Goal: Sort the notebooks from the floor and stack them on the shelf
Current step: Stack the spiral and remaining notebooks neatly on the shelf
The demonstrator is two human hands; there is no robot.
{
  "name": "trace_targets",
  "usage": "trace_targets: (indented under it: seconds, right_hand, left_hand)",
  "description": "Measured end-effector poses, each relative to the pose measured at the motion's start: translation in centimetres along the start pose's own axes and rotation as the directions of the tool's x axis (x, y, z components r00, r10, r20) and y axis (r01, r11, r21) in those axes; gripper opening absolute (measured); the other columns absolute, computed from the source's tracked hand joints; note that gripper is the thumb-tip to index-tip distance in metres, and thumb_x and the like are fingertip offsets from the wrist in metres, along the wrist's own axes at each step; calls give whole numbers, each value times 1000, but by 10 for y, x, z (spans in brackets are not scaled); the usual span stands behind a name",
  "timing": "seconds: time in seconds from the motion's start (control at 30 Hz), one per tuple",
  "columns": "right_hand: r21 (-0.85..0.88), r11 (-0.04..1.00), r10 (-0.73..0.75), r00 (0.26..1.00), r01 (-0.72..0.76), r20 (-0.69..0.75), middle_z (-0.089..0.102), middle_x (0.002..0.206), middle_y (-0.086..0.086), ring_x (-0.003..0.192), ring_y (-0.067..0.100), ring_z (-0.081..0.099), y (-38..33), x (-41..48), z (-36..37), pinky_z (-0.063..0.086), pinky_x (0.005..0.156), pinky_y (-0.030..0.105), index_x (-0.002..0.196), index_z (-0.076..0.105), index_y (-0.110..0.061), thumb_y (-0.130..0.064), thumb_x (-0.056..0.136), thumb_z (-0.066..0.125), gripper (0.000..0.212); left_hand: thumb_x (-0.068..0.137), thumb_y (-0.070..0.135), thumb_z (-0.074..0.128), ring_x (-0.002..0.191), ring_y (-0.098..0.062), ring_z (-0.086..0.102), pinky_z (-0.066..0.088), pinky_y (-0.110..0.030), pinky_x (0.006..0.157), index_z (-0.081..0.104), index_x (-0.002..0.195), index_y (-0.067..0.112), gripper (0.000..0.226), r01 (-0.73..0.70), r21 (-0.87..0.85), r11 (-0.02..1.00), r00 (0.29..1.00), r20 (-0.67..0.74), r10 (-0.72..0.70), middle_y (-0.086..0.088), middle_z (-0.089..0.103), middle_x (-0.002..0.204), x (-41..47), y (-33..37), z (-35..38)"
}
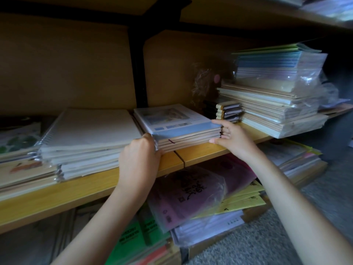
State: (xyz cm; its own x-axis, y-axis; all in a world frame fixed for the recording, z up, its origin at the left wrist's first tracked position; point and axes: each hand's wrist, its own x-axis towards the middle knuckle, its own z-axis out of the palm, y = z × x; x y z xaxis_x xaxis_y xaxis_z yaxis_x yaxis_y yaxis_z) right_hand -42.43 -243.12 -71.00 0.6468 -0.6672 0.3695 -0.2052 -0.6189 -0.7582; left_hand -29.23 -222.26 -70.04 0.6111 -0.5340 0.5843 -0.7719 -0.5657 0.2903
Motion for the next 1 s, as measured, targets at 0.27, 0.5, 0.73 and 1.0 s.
trace_targets:
  seconds: [0.27,0.5,0.73,1.0]
  right_hand:
    - [-156,987,-53,996,41,-75,60,125,11,116,18,56,2,-3,2,42,95,30,137,44,-33,-28,79,73,65]
    - [-182,982,-71,996,59,-60,61,127,4,118,14,55,-2,-9,0,37,93,24,139,42,-33,-28,84,68,61]
    - [-137,990,24,1000,-26,-16,59,128,7,117,15,53,-6,-14,-4,36,91,24,143,32,-34,-18,89,62,64]
    - [184,948,249,965,-261,83,55,120,5,105,15,48,-20,-1,1,37,85,26,147,27,-14,11,80,44,73]
  left_hand:
    - [91,33,56,87,-30,63,40,-30,63,62,111,22,24,-41,46,998,998,-53,43,-6,67,96,-2,-5,-2]
    - [86,33,64,92,-31,62,41,-30,66,63,113,24,29,-2,24,1000,998,-56,3,-7,68,101,0,-3,-1]
    - [83,31,68,91,-28,62,41,-29,66,65,111,23,30,44,-66,997,999,22,-43,-5,69,101,-5,0,-11]
    - [87,2,49,99,-11,57,41,-20,79,40,135,18,52,502,-744,440,861,476,-177,4,60,112,-25,21,-23]
